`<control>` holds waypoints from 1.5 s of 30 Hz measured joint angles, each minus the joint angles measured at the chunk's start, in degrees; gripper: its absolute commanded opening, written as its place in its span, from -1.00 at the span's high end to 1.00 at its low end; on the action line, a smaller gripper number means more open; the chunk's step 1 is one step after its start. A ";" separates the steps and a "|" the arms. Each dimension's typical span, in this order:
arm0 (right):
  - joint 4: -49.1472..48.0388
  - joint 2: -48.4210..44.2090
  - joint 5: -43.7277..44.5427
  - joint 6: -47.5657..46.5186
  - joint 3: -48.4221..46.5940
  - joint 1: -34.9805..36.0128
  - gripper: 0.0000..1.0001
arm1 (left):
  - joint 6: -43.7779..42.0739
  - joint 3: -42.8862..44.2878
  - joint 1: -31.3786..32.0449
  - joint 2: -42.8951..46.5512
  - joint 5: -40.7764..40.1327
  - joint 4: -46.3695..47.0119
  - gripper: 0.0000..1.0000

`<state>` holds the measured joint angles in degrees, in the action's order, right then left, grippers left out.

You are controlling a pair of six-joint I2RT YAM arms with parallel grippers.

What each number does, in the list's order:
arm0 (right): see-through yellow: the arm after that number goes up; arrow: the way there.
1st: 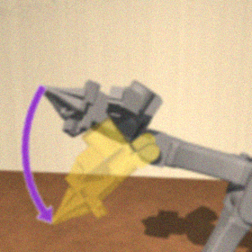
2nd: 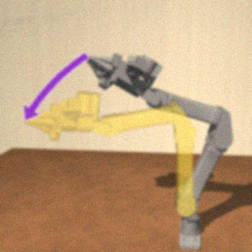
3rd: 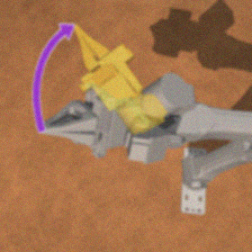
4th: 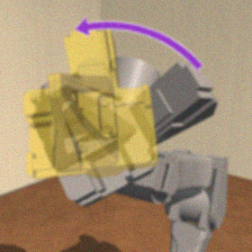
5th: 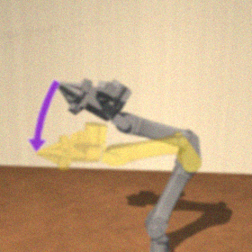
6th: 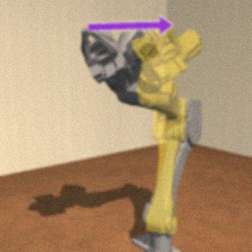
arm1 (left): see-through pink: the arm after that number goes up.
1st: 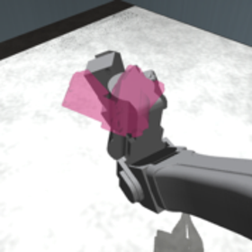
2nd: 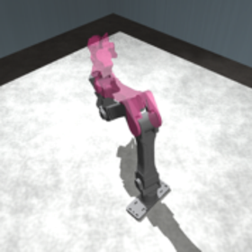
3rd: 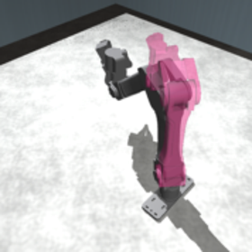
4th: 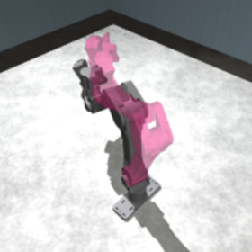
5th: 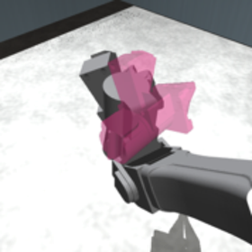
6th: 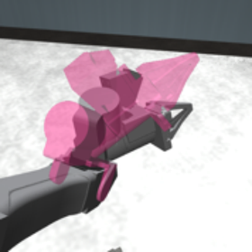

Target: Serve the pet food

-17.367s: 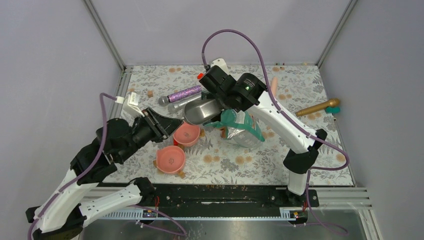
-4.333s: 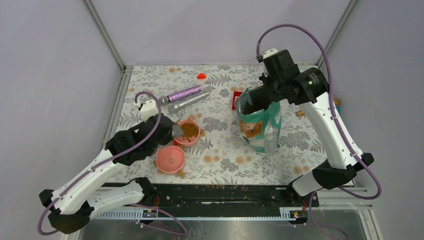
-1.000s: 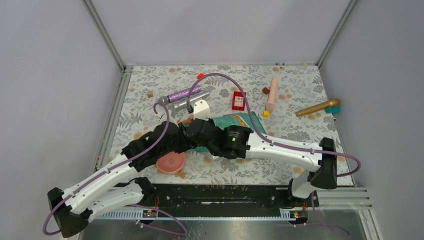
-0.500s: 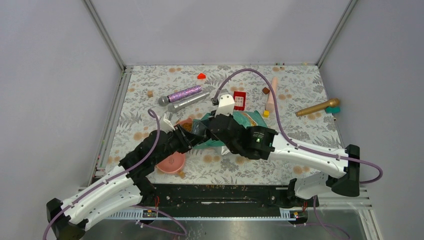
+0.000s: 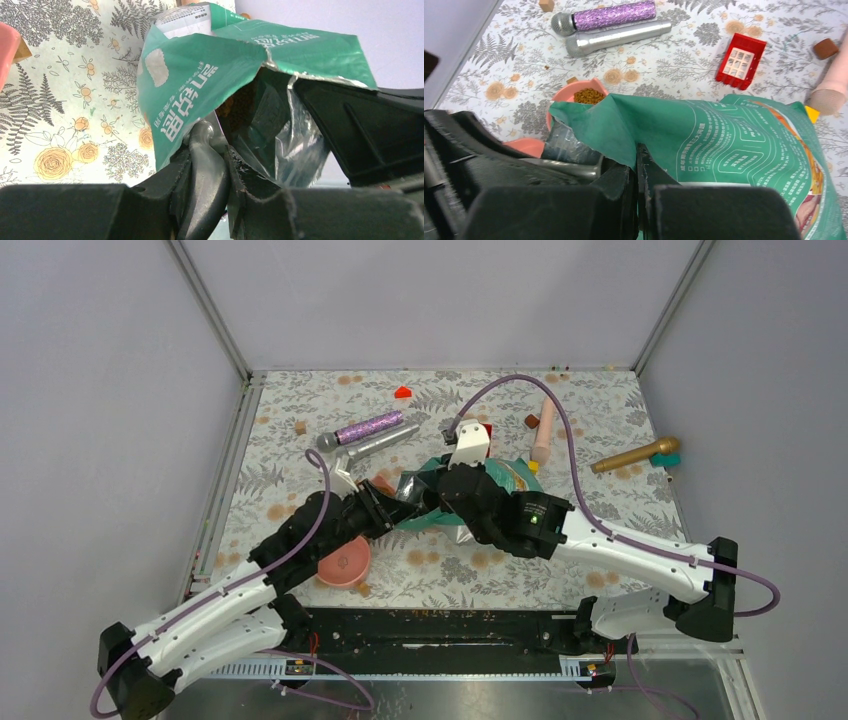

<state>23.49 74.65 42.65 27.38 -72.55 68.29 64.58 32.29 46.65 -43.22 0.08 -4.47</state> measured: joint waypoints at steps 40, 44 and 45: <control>9.38 -3.43 -9.31 -22.43 -3.15 -2.73 1.00 | -0.57 7.41 -0.09 8.46 -3.87 -14.78 1.00; 12.59 -3.37 -9.20 -22.62 -5.05 -2.78 1.00 | -1.33 8.63 -0.09 8.48 -3.43 -15.65 1.00; 12.98 -3.37 -9.25 -22.60 -5.25 -2.78 1.00 | -1.40 8.83 -0.09 8.48 -3.37 -15.85 1.00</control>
<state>36.47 71.29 33.41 4.78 -77.80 65.52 63.18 41.12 46.57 -34.74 -3.29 -20.32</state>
